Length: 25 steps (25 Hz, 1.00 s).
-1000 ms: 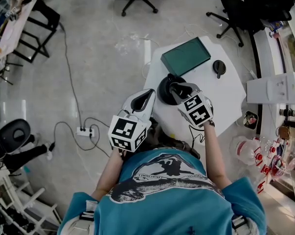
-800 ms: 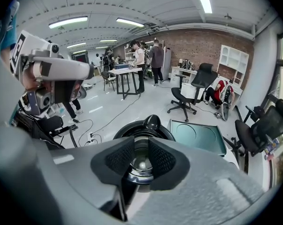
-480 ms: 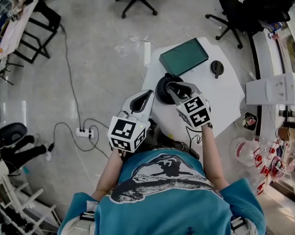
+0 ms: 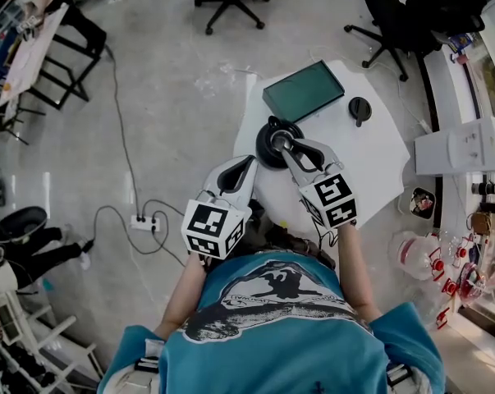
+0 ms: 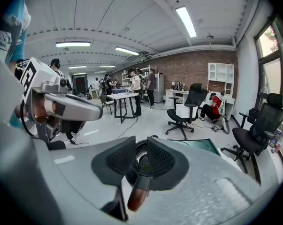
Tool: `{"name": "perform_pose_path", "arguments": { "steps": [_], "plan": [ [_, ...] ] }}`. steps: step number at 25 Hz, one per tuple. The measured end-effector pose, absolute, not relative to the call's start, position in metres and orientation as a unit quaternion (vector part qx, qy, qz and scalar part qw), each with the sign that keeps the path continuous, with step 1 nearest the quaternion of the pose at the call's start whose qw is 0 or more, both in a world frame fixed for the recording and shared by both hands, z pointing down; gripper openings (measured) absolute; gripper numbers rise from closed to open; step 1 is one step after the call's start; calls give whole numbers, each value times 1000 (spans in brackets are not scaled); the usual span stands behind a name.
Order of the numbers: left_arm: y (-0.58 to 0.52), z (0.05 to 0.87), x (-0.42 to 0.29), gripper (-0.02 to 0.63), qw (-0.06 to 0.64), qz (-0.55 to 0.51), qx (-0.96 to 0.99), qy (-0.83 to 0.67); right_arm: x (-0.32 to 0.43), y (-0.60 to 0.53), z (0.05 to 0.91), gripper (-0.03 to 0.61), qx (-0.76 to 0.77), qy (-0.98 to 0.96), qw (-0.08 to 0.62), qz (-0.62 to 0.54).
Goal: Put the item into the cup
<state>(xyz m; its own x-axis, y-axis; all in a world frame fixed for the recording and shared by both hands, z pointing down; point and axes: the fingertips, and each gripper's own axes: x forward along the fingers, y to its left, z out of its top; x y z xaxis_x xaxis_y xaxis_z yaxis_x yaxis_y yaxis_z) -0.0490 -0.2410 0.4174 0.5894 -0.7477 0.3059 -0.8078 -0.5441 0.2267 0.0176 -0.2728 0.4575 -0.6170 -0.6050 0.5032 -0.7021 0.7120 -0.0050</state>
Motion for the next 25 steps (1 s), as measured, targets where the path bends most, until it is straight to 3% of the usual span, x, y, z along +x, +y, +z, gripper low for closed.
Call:
{"name": "perform_pose_path", "arguments": {
  "steps": [8,25],
  "plan": [
    [-221,412,-35,18,160,98,869,-458,27,-245,439,66,358,-910,175,117],
    [-144,425,4,18,167,105,833,-518,76,-170,442,54,323,-930,125,126]
  ]
}}
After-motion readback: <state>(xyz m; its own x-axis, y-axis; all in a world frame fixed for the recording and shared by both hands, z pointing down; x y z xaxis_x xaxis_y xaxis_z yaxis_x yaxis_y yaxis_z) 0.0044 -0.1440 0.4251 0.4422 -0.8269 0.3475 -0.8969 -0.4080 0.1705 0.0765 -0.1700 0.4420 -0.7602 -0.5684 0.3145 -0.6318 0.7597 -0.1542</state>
